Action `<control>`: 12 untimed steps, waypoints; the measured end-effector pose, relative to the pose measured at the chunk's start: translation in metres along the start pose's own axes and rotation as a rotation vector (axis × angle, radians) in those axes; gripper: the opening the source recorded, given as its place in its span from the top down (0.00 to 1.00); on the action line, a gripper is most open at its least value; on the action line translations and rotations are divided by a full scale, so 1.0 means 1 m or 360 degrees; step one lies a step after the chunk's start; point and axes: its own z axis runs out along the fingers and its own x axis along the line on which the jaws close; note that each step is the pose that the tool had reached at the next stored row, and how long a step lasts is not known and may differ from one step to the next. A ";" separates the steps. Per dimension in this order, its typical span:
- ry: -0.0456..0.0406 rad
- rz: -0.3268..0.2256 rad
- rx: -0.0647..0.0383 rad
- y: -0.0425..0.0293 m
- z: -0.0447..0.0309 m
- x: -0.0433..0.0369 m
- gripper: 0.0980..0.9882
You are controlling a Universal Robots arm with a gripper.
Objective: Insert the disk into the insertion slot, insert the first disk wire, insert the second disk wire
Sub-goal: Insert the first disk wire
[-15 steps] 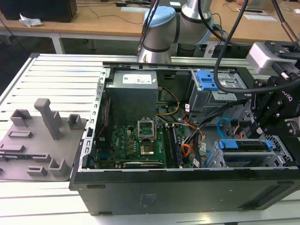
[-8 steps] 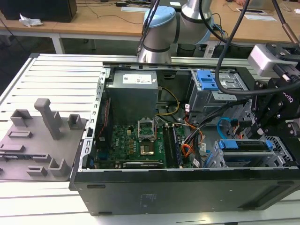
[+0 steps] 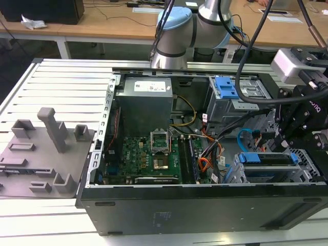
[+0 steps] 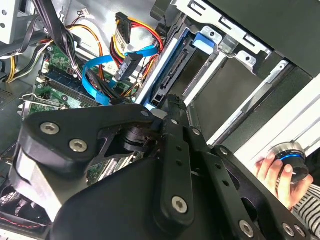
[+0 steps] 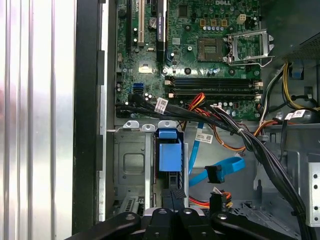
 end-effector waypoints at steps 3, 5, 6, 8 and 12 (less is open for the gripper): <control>0.0000 0.0000 0.0000 0.0000 0.0000 0.0000 0.99; 0.0000 0.0000 0.0000 0.0000 0.0000 0.0000 0.85; 0.0000 0.0000 0.0000 0.0000 0.0000 0.0000 0.85; 0.0000 0.0000 0.0000 -0.0001 0.0000 0.0000 0.70; 0.0000 0.0000 0.0000 -0.0001 -0.0004 0.0001 0.70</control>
